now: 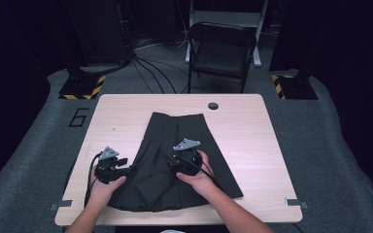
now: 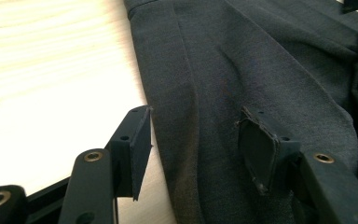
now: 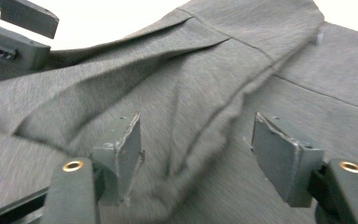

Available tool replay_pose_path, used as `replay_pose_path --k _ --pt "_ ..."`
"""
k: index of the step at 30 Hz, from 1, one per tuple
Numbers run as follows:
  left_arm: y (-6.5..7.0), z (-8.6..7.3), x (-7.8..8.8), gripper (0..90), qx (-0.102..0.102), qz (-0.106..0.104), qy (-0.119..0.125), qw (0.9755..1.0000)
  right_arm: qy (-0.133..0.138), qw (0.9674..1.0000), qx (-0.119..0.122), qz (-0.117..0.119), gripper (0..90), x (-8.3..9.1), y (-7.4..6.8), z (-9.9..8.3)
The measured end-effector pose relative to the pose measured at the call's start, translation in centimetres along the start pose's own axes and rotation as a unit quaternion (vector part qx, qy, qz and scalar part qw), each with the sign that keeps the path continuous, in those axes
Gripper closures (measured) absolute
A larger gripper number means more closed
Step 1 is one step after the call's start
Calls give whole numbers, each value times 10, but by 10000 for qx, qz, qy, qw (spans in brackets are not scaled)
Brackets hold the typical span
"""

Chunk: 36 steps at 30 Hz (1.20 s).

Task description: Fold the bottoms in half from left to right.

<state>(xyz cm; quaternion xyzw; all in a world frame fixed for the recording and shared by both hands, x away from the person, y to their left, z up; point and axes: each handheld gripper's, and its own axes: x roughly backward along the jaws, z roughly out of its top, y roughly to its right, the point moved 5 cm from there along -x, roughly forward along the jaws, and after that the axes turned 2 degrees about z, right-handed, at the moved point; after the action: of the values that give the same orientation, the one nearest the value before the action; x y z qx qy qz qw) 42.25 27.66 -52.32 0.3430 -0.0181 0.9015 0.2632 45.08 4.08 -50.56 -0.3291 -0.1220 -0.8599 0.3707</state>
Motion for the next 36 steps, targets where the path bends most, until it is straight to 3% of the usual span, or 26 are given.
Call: replay_pose_path --k 3,6,8,14,19,22,23,27,29,33,34,36 --pt "0 0 0 450 8 -57 -6 10000 -54 10000 60 -28 310 -9 -2 3" --pt "3 0 -1 519 20 -144 15 9999 -227 9997 69 -23 306 -13 -4 -1" --pt "5 -1 0 573 1 -232 -100 9997 -292 9994 163 6 306 -14 -4 -6" --pt "10 -2 -1 749 -88 -319 -250 9991 -488 9981 340 144 328 -7 -10 -23" --pt "16 2 1 890 -162 -471 -201 9986 -518 9979 316 232 330 6 -7 -35" --pt "23 4 0 895 -234 -543 -173 9981 -503 9980 224 296 329 15 -5 -41" --pt "26 3 -1 895 -350 -594 -240 9973 -474 9982 251 283 330 17 -3 -41" --pt "35 2 -3 895 -612 -568 -301 9961 -364 9985 241 333 375 23 1 -41" --pt "36 2 -3 889 -660 -541 -300 9959 -241 9990 100 370 410 24 1 -36" --pt "34 3 -4 727 -555 -429 -118 9975 -119 9991 -81 395 432 17 2 -27" --pt "33 3 -4 653 -522 -392 -101 9978 -107 9992 -60 372 431 15 3 -25" --pt "31 1 -5 589 -495 -312 -127 9982 -95 9993 -71 364 426 7 3 -23"
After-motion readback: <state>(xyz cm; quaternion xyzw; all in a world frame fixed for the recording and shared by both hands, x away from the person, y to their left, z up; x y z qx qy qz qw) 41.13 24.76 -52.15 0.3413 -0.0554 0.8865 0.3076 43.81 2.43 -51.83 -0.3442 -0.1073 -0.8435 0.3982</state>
